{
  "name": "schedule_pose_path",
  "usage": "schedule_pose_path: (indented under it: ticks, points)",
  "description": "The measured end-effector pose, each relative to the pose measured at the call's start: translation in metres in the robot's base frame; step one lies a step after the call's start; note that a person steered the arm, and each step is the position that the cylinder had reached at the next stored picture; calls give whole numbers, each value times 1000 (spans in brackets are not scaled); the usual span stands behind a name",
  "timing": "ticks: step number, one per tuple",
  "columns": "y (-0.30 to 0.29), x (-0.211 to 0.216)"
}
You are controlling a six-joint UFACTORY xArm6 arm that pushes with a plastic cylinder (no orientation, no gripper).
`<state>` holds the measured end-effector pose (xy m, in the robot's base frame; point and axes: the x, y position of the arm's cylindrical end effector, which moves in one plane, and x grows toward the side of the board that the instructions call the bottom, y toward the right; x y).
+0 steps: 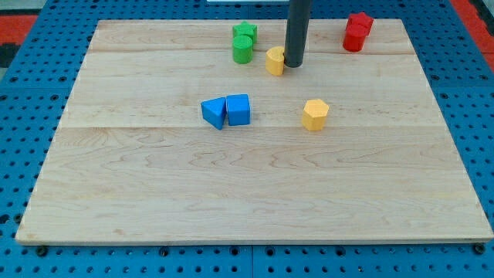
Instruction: Place the yellow heart below the green circle
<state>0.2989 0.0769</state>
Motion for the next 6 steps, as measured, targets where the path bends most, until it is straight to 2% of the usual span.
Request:
schedule_pose_path:
  ticks: [1,3,4,5,6]
  points:
    - [11,-31]
    - [-2,-10]
    - [-30,1]
    - [-34,1]
    - [-14,11]
